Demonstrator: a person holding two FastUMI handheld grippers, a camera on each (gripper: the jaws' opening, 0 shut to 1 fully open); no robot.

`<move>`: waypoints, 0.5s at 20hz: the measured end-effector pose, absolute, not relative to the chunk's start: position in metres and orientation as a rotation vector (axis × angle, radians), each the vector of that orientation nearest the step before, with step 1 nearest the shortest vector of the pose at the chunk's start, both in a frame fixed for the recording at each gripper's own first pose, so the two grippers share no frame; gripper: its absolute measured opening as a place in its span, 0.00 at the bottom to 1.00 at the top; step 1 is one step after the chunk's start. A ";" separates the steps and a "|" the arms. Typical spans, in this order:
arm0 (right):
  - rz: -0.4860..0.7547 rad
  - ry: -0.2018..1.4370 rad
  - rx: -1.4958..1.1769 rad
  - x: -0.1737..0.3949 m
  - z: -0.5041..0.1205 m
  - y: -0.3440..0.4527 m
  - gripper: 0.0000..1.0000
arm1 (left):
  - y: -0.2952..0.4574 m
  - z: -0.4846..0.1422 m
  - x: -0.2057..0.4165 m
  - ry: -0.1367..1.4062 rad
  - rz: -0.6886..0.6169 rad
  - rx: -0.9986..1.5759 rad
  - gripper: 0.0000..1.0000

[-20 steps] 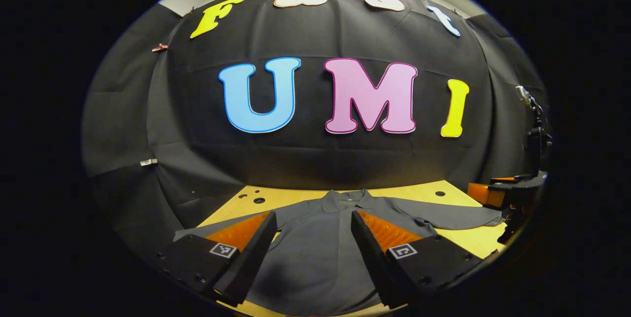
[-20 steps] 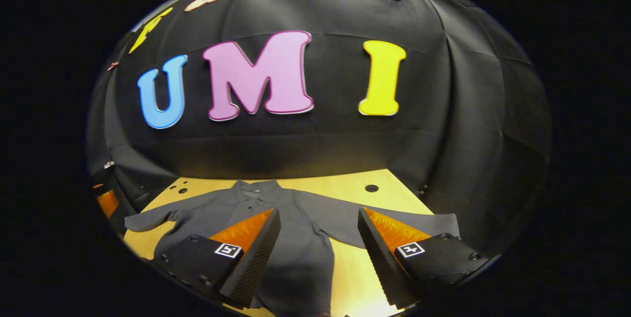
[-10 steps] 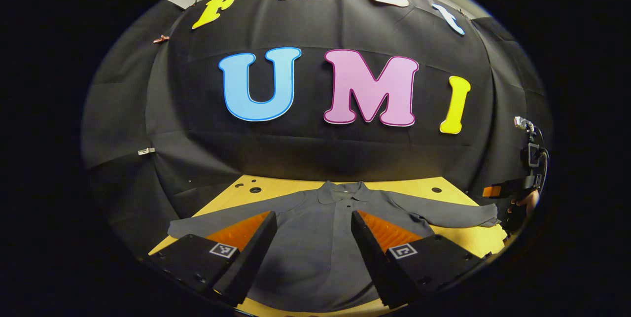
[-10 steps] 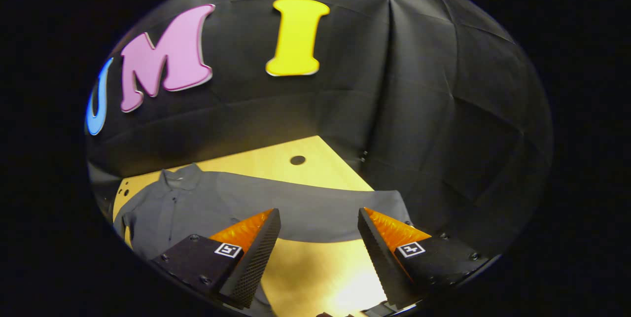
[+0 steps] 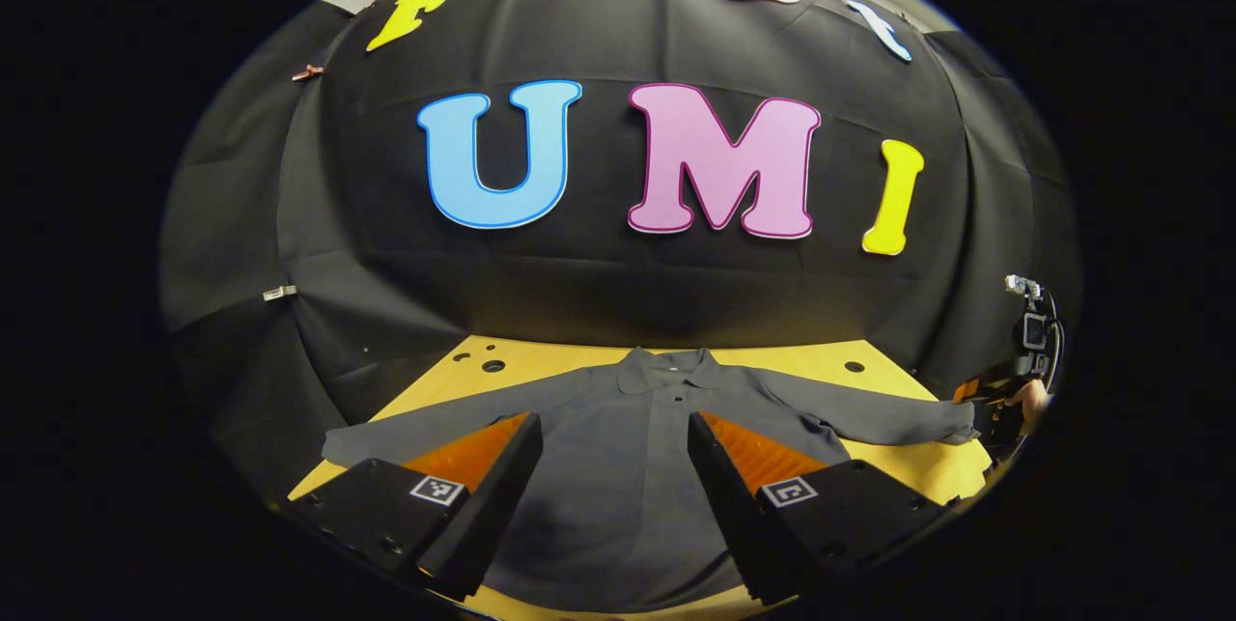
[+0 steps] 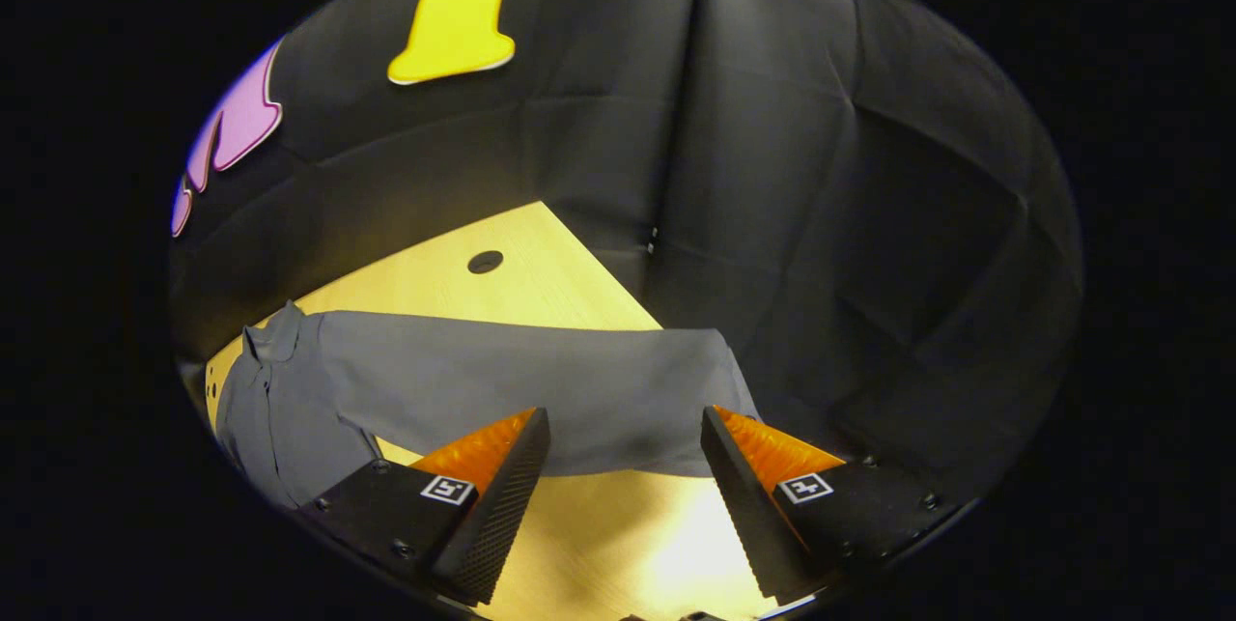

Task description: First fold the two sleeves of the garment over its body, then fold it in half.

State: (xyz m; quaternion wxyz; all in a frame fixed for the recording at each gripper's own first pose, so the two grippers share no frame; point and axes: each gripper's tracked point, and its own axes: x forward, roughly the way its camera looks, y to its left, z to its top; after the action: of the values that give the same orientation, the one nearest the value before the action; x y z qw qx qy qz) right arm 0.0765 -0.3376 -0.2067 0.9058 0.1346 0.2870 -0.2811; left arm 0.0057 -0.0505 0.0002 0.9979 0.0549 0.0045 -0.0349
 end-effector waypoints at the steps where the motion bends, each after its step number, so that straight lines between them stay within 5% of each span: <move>1: -0.594 0.599 0.287 0.079 -0.214 -0.346 0.98 | -0.052 -0.001 0.007 0.017 -0.073 0.103 0.96; 10: -0.712 0.723 0.282 0.100 -0.268 -0.373 0.98 | -0.046 -0.014 0.020 0.074 -0.039 0.071 0.96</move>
State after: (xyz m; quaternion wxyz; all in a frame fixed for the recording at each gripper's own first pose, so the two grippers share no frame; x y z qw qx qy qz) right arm 0.1001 -0.3726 -0.2678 0.8647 0.1344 0.3448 -0.3397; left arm 0.0195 -0.0457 -0.0144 0.9985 0.0354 0.0372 -0.0197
